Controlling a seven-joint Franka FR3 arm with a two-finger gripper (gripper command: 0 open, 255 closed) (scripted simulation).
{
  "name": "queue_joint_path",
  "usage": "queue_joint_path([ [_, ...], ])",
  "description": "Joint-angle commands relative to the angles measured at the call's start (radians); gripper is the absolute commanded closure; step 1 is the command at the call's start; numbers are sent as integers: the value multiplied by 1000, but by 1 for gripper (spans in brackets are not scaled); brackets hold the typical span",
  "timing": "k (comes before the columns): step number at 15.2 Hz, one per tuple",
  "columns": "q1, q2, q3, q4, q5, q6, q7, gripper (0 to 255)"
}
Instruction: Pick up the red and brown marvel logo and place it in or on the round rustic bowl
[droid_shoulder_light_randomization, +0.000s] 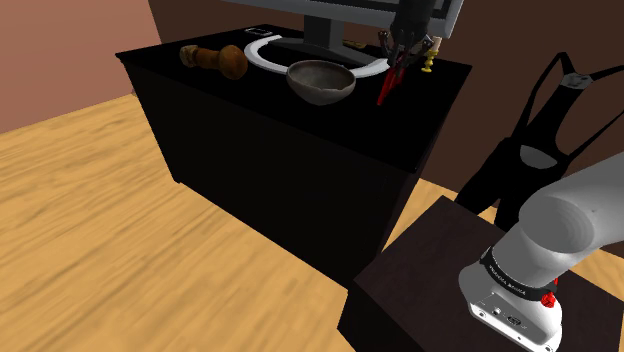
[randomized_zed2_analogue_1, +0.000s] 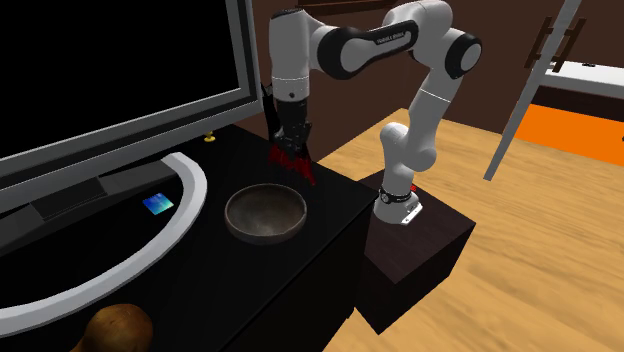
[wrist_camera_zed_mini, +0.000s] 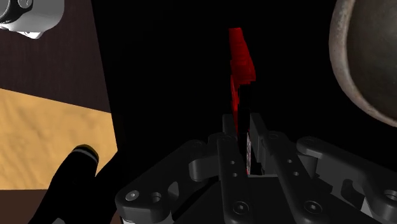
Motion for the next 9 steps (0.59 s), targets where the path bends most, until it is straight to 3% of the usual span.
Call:
queue_joint_path([
  [1, -1, 4, -1, 30, -1, -27, 1, 255],
  [9, -3, 25, -4, 158, -6, -133, 9, 255],
])
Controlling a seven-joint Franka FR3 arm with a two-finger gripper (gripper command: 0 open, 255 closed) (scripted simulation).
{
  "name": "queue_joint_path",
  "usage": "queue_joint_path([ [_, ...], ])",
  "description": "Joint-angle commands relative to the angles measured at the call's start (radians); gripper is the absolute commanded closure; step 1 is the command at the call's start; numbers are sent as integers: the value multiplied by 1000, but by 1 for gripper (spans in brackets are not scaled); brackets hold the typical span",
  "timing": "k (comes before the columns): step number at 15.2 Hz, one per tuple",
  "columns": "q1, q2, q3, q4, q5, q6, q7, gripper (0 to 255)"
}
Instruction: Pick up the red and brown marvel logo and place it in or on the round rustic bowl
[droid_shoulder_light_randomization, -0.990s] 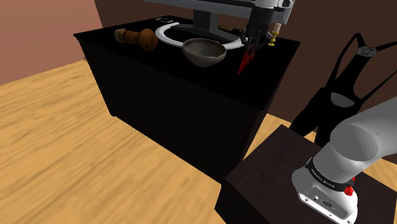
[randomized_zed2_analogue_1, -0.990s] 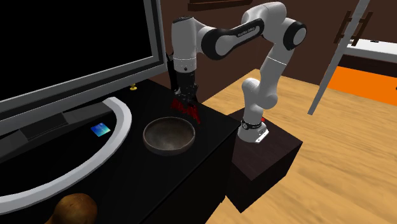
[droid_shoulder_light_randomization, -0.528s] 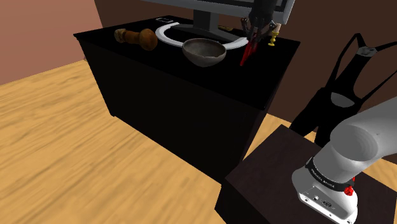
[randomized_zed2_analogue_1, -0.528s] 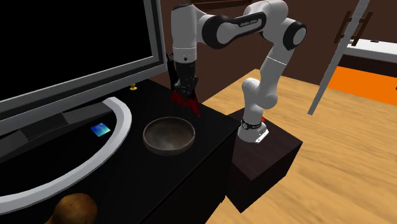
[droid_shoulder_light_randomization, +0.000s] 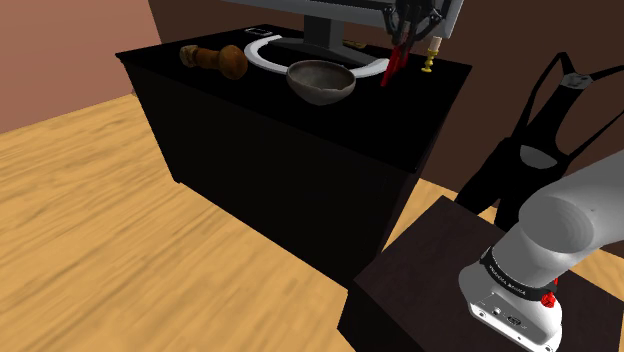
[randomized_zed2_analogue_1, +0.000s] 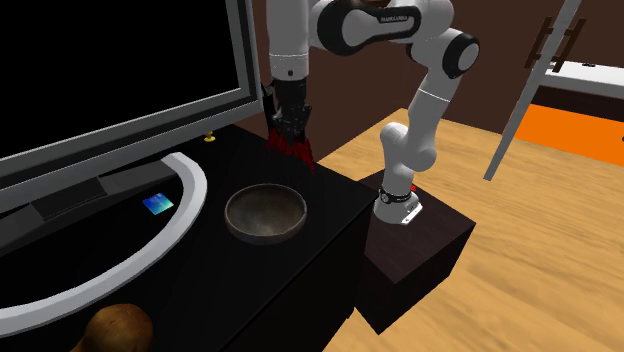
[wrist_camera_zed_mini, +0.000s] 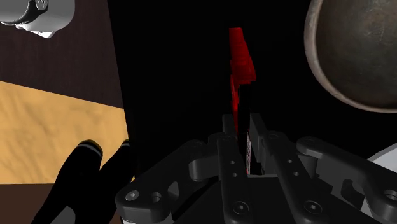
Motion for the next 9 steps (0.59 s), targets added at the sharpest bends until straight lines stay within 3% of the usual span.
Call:
queue_joint_path([
  [1, 0, 4, -1, 29, -1, -25, 1, 255],
  [9, -2, 42, -2, 176, -5, -135, 11, 255],
])
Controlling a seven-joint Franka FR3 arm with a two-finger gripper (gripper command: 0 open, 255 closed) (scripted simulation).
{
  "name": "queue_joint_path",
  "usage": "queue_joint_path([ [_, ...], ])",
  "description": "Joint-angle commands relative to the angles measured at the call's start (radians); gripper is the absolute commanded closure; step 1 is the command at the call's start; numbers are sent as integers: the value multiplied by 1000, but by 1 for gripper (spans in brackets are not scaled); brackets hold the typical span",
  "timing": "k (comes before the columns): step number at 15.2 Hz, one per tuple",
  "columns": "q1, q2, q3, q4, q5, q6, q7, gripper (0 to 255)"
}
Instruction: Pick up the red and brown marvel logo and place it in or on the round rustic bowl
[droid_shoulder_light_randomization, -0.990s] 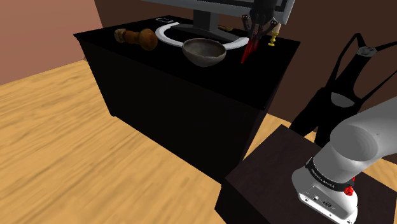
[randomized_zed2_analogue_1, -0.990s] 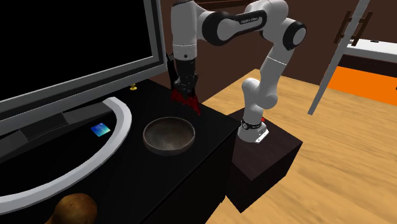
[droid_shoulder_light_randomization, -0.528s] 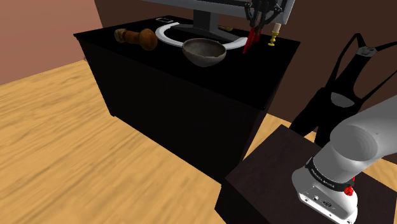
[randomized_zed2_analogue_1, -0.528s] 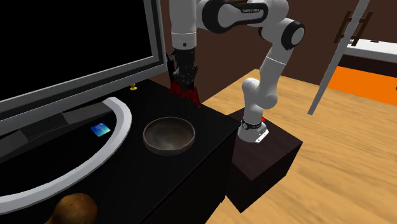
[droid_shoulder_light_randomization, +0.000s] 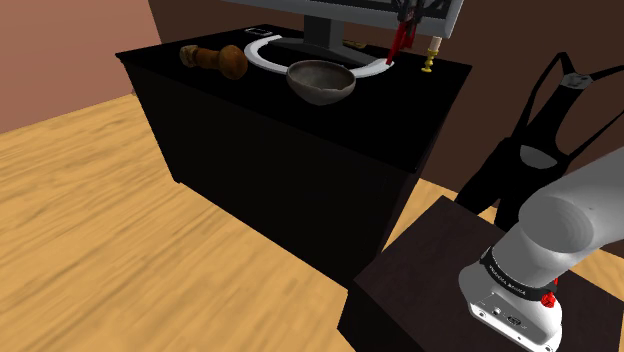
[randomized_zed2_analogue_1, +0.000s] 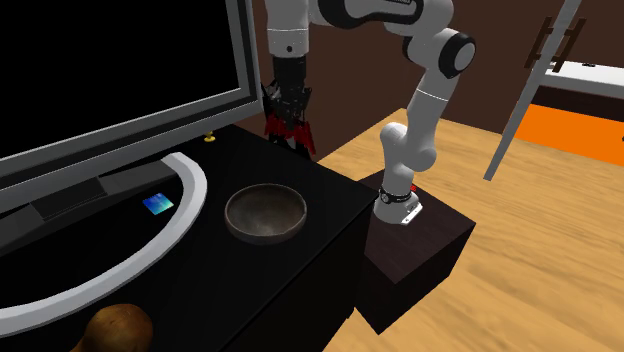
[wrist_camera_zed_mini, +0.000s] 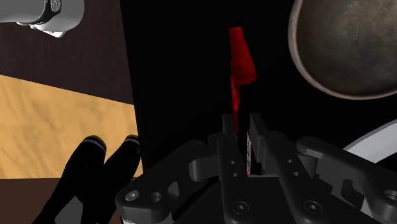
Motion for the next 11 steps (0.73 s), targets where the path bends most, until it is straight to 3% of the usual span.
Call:
queue_joint_path([
  [1, 0, 9, 0, 33, -1, -24, 2, 255],
  [5, -1, 32, 0, 106, -3, -75, 7, 255],
  [11, 45, 228, 87, 337, -26, -102, 142, 255],
])
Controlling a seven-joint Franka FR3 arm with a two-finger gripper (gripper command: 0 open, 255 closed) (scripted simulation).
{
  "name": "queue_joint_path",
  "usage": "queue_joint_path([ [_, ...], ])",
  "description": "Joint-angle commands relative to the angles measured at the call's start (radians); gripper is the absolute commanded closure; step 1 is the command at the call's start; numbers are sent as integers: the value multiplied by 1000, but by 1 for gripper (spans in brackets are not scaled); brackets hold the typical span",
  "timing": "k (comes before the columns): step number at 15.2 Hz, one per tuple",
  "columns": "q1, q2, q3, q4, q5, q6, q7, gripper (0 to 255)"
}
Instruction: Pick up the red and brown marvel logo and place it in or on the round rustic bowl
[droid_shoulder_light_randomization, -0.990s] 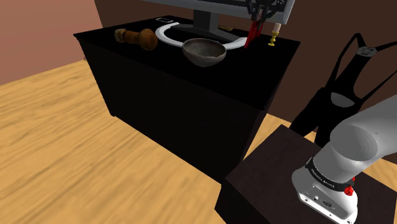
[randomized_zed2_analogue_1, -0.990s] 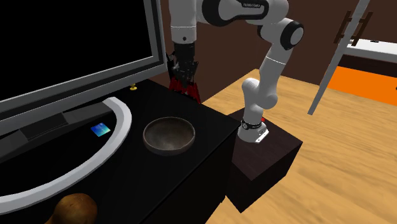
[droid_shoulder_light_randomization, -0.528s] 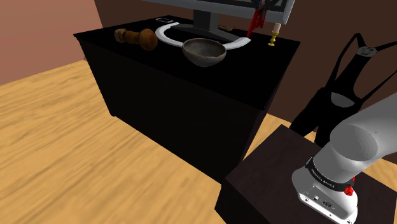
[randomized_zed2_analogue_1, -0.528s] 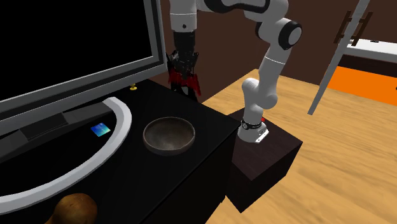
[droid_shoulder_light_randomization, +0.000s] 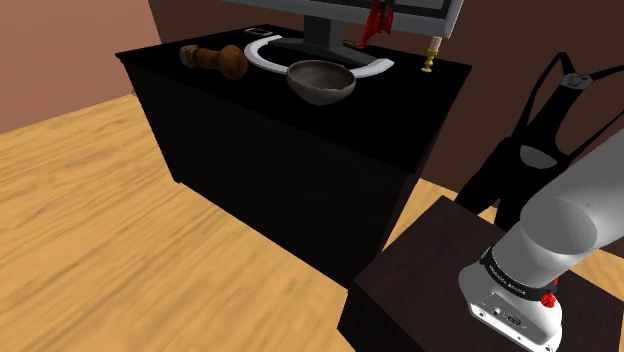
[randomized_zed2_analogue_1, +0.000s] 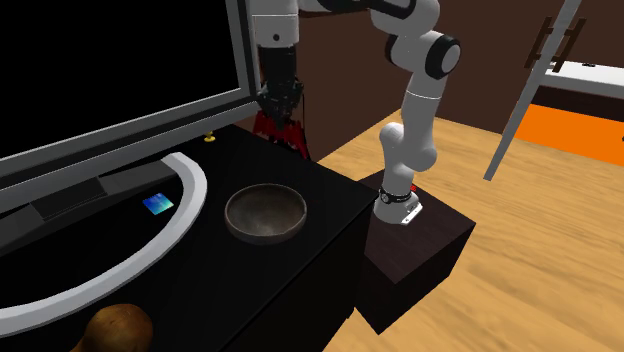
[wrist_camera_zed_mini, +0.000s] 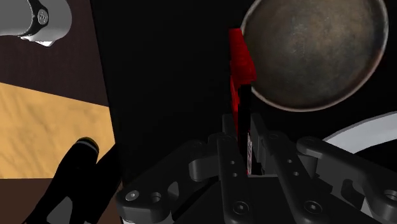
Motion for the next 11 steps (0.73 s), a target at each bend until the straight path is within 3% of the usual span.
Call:
queue_joint_path([
  [1, 19, 79, 29, 108, -15, -27, 49, 255],
  [7, 122, 370, 99, 505, -108, -138, 187, 255],
  [10, 241, 622, 103, 919, -197, -302, 234, 255],
  [11, 213, 555, 103, 785, -172, -235, 232, 255],
])
